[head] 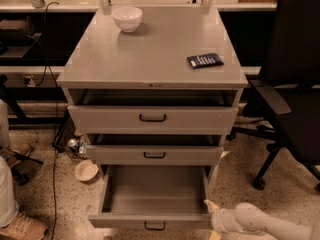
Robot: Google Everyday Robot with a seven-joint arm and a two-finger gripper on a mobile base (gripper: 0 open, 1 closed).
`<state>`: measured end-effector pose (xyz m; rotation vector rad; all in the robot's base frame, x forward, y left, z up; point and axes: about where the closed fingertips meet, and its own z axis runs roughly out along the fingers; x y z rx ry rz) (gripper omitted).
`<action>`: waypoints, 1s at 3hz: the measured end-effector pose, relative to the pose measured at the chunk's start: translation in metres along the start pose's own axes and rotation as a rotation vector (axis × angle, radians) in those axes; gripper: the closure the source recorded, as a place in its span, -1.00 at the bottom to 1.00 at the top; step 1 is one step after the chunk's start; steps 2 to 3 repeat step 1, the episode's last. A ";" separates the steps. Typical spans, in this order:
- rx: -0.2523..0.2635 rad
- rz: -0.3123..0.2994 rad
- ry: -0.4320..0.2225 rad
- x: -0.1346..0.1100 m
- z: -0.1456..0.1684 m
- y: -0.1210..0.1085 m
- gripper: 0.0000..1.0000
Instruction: Open bottom drawer
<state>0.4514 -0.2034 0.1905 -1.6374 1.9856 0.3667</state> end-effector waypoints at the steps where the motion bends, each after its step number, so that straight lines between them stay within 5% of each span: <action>1: 0.061 -0.009 -0.031 0.010 -0.044 -0.009 -1.00; 3: 0.061 -0.009 -0.031 0.010 -0.044 -0.009 -1.00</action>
Offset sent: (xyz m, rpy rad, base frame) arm 0.0000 0.0000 0.0000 0.0000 0.0000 0.0000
